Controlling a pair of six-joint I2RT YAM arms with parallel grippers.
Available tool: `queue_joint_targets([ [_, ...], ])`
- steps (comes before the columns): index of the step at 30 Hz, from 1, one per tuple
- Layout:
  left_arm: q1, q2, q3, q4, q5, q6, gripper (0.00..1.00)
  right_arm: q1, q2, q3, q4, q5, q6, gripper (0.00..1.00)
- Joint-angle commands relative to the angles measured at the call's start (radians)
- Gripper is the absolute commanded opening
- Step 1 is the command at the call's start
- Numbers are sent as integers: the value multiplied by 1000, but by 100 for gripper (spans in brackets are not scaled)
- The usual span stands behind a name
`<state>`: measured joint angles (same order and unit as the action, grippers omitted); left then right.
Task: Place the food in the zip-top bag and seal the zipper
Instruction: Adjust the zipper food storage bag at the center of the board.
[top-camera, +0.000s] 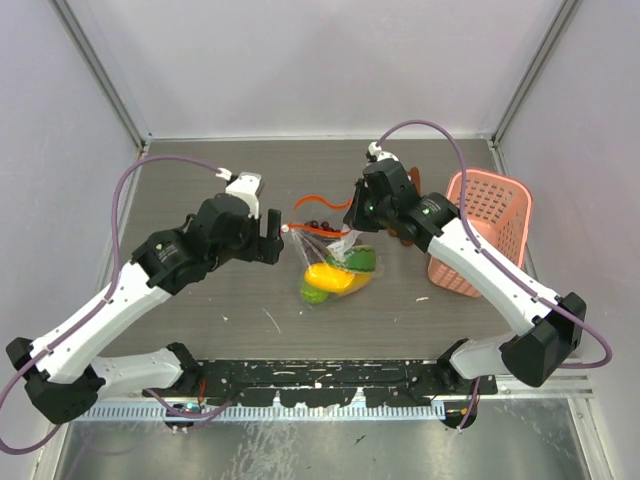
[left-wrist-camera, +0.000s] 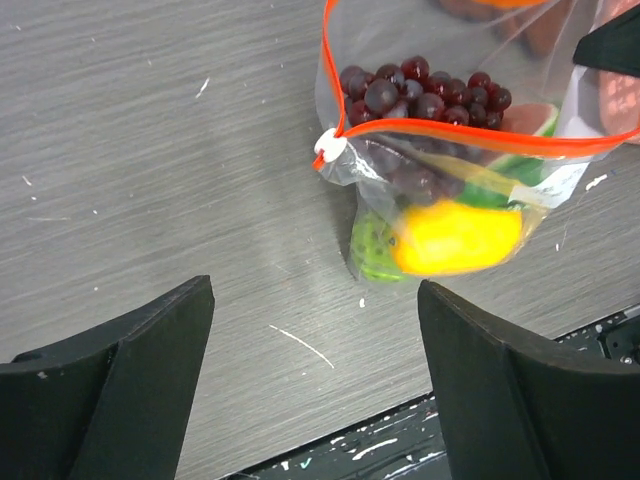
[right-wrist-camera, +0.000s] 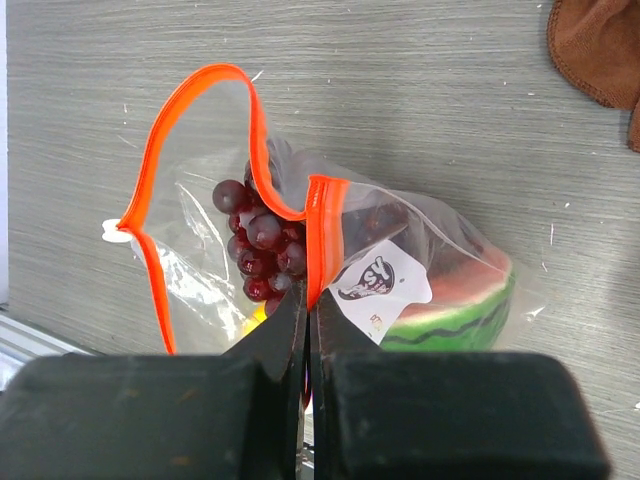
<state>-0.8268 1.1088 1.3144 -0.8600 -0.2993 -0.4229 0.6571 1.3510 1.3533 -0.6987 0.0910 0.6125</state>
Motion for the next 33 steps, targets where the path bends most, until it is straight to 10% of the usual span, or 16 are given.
queue_joint_targets([
  [1, 7, -45, -131, 222, 19, -10, 85, -4, -47, -1, 115, -9, 3, 0],
  [21, 166, -47, -429, 696, 337, 10, 66, -4, -75, -28, 160, -82, 12, 0],
  [33, 175, 10, -422, 762, 341, 25, 15, -4, -98, -48, 159, -80, 12, 0],
])
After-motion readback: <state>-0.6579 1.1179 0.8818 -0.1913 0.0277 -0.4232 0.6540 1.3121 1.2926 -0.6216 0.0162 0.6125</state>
